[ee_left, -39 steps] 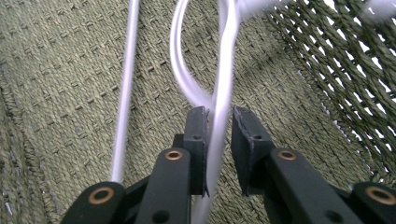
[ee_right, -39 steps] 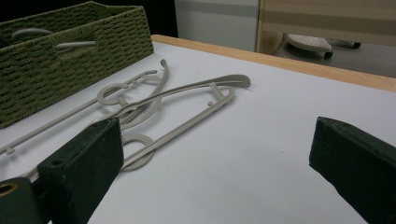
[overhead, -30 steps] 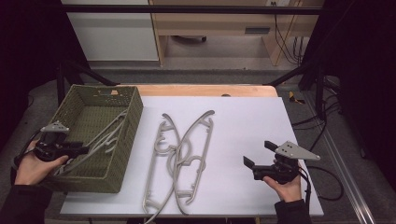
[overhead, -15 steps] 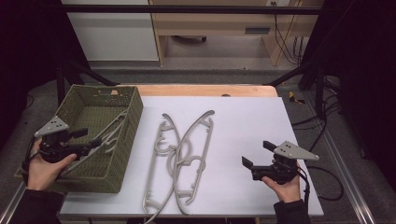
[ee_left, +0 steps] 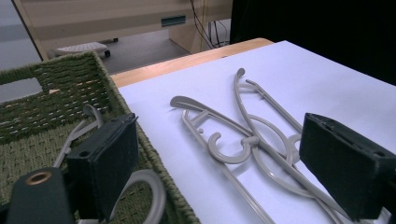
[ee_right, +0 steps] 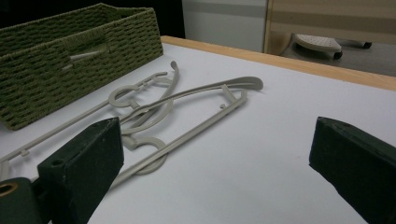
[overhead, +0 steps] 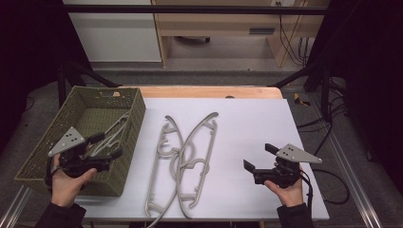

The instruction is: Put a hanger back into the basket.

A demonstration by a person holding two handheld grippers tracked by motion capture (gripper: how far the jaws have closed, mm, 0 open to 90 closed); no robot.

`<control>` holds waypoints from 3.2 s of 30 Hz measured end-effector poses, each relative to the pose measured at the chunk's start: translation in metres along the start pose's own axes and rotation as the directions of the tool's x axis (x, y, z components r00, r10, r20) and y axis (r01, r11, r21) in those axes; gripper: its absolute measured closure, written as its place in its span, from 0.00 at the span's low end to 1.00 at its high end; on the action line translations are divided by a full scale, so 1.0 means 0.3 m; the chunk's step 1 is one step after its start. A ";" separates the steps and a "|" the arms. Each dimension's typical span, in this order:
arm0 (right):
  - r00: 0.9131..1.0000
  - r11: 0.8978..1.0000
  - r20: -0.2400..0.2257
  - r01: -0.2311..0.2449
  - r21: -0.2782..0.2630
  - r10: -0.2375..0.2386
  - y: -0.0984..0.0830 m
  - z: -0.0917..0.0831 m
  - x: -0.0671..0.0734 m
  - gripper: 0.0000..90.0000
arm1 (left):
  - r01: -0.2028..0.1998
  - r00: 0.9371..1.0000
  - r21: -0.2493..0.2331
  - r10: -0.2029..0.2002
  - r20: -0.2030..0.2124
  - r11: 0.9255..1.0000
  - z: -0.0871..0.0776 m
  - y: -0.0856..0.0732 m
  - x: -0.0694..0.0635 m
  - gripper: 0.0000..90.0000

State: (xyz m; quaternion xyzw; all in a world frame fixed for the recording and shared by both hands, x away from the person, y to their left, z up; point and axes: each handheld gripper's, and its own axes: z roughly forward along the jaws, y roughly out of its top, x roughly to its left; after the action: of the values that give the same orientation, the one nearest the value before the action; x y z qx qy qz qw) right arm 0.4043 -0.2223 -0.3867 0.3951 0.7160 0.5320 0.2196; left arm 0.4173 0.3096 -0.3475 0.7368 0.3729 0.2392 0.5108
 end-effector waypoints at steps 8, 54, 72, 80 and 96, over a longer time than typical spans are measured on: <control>1.000 0.999 -0.018 0.023 0.031 -0.023 0.010 0.035 0.049 0.04 | 0.005 1.000 0.004 -0.005 0.026 1.000 0.005 -0.054 -0.033 0.10; 0.977 0.933 -0.204 0.136 0.334 -0.069 -0.067 0.409 0.453 0.21 | 0.008 1.000 0.008 -0.008 -0.021 1.000 0.000 -0.073 -0.002 0.06; 0.976 0.874 -0.217 0.128 0.469 -0.027 -0.157 0.518 0.533 0.48 | 0.002 1.000 0.007 -0.002 -0.013 1.000 -0.004 -0.070 -0.002 0.06; 0.966 0.856 -0.257 0.116 0.504 0.020 -0.162 0.521 0.519 0.64 | 0.005 1.000 0.007 -0.005 -0.011 1.000 -0.007 -0.070 0.000 0.06; 0.975 0.810 -0.191 0.019 0.586 0.115 -0.154 0.456 0.423 0.80 | -0.006 1.000 0.014 0.006 -0.010 1.000 -0.007 -0.068 -0.005 0.06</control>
State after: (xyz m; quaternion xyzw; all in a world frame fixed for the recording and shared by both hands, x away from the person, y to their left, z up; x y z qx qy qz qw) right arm 0.4146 -0.0460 -0.4626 0.4009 0.8540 0.3315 -0.0052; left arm 0.4085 0.3138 -0.3657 0.7401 0.3750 0.2420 0.5030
